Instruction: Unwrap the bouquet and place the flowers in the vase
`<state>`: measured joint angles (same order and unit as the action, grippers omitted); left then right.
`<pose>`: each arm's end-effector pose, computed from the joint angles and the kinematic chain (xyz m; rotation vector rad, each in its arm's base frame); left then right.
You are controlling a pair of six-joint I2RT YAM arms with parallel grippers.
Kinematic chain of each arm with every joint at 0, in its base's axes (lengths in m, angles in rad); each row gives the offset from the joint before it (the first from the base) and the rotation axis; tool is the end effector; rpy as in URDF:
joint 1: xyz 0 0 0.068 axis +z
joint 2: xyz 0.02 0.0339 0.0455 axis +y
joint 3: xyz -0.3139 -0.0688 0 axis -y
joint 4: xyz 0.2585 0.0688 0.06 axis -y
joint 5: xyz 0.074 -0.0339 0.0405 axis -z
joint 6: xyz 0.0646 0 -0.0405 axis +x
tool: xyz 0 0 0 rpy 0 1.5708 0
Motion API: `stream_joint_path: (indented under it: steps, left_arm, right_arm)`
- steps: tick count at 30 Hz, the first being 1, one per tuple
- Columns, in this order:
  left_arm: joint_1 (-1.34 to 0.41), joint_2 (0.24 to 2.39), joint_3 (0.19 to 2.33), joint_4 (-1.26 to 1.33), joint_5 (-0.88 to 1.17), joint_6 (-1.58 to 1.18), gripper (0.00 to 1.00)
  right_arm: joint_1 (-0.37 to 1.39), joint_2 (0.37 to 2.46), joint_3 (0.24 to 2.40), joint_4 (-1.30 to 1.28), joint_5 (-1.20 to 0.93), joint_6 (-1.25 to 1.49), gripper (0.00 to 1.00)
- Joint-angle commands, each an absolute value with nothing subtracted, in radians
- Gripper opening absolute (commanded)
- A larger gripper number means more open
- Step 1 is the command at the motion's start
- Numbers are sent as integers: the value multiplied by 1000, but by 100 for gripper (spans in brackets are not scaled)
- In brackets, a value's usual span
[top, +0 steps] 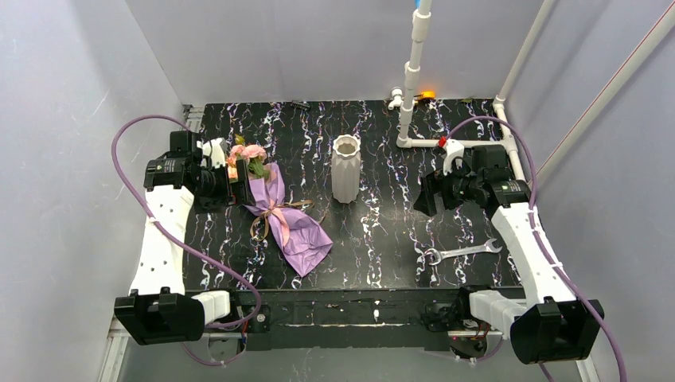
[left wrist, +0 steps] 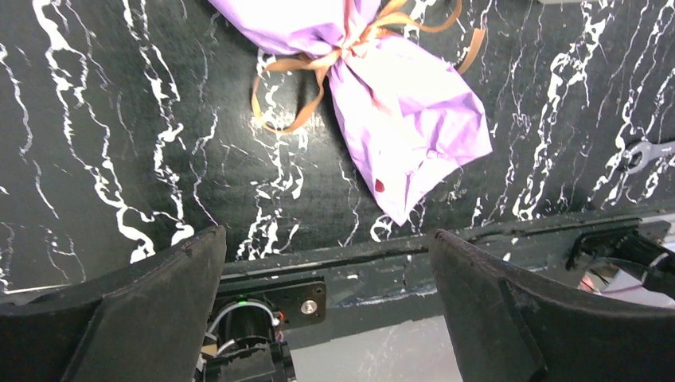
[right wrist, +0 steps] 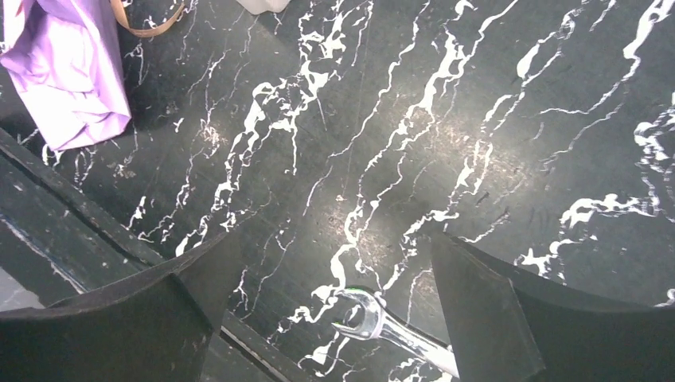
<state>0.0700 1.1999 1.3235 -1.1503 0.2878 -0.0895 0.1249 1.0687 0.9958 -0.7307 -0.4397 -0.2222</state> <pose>0.2265 -0.0025 0.3812 -0.1014 2.5762 -0.3803 0.2179 0.0551 0.3343 -0.6059 2.2459 0.4716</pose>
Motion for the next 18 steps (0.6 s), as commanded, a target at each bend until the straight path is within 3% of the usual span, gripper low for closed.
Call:
stream_joint_path:
  steps: [1,6,16,18]
  left_arm:
    - [73,1160,1318,-1080,254,-49,100]
    - [72,1156,1327,-1062,260,-30,100]
    - [74,1190,1382,-1080,272,-84,100]
    - [74,1200,1394,-1083,277,-92,100]
  right_arm:
    - [139,1096,939,-545,-526,-114,100]
    - [222,1108,786,-263,-518,70,100]
    - [541,1125,542,281,-173,34,100]
    - [599,1151,517,380,-122,23,96]
